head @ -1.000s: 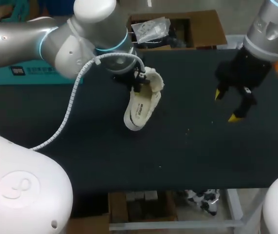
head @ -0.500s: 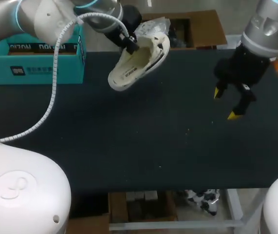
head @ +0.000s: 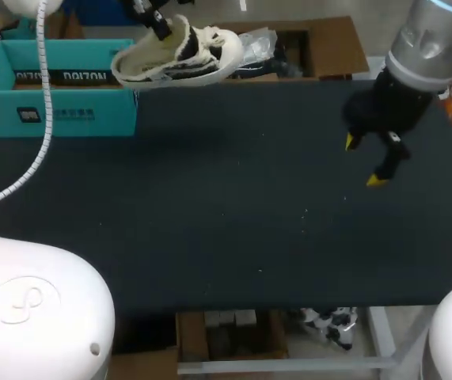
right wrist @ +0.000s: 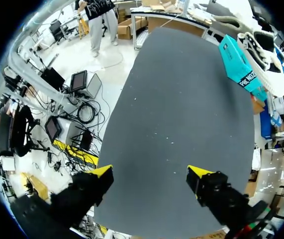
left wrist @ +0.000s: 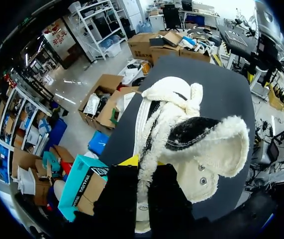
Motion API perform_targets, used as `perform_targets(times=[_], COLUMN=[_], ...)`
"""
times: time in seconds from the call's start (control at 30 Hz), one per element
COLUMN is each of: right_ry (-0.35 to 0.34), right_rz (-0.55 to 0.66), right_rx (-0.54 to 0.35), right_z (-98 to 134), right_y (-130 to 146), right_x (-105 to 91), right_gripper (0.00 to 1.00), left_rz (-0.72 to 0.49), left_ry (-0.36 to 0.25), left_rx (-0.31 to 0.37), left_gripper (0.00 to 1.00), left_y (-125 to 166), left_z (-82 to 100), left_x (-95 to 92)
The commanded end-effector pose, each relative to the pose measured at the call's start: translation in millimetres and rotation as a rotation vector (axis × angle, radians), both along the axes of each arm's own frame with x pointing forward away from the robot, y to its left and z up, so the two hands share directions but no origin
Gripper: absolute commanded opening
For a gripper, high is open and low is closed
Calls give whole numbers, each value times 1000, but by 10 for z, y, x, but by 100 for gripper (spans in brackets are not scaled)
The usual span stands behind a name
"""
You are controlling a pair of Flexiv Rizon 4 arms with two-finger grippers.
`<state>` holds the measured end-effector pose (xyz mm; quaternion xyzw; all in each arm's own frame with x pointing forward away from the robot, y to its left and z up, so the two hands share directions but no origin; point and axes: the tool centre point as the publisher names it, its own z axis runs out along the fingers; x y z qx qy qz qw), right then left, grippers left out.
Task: Open the shoe tongue, take the insole out of the shoe, put the insole back into the shoe, and pack the shoe into the shoebox
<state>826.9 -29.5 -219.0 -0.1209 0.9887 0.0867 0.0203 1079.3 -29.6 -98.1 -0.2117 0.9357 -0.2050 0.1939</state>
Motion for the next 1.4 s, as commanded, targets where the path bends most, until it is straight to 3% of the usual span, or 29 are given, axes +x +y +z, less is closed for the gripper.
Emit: perform_targets(times=[0.03,0.27,0.4,0.57,0.8,1.07,1.23,1.4], right_ry=[-15,-20,-20,-20,-20,-20,-20,-20], right_rz=[-9,-20,-20,-20,-20,-20,-20,-20], right_rx=[-62,-88,-88,-88,-88,-88,-88,-88], right_z=[-35,-15,-15,-15,-15,-15,-15,-15], right_y=[127,127,127,127,127,127,127,127], right_x=[91,125,125,125,125,125,125,125], right_gripper=[100,100,100,100,100,100,100,100], left_rz=[-14,-35,-28,-30,-48,-42,-53,-86], left_ry=[8,8,-27,-66,-104,-34,-17,12], left_rx=[-13,38,104,133,204,247,292,282], left_gripper=[0,0,0,0,0,0,0,0], left_y=[330,861,1198,1637,2159,2648,2832,2954], left_z=[91,99,172,278,187,-354,-719,-982], left_x=[55,207,358,598,882,1244,1332,1421])
